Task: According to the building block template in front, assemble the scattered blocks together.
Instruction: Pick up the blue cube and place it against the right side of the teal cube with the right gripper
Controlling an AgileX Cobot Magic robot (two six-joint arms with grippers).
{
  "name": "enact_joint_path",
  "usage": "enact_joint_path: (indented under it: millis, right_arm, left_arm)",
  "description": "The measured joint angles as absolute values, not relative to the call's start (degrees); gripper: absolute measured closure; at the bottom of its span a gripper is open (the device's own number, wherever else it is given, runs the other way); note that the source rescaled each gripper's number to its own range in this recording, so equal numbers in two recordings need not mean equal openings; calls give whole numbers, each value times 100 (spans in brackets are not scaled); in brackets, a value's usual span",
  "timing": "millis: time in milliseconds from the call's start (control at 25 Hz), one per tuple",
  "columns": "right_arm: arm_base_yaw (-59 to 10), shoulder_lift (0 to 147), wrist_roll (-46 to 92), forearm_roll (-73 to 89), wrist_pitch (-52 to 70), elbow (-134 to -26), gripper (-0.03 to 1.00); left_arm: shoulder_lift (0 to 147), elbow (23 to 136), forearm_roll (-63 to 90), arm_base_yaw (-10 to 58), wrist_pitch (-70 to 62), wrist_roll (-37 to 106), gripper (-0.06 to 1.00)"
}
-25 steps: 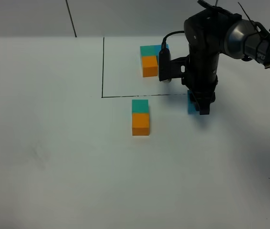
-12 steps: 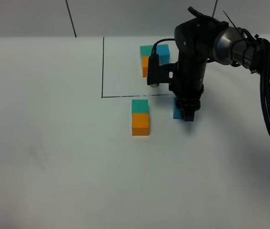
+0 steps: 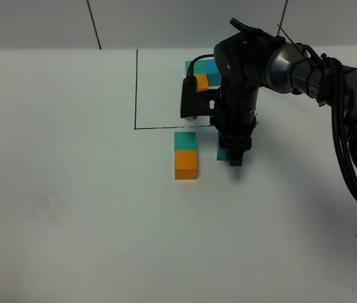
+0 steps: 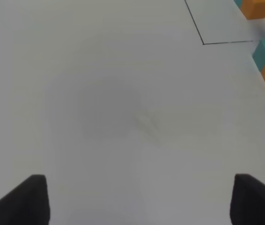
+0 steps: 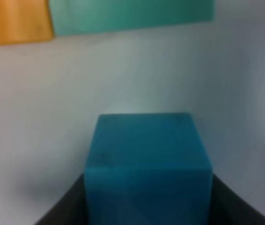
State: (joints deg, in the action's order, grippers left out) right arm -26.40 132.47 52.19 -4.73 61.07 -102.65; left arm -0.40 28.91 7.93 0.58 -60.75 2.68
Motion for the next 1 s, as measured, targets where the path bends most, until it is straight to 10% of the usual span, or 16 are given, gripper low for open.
enact_joint_path:
  millis: [1000]
  right_arm:
    - [-2867,13247,5214,-377,5735,-10265,97]
  left_arm:
    - [-40,2891,793,58,-6075,268,22]
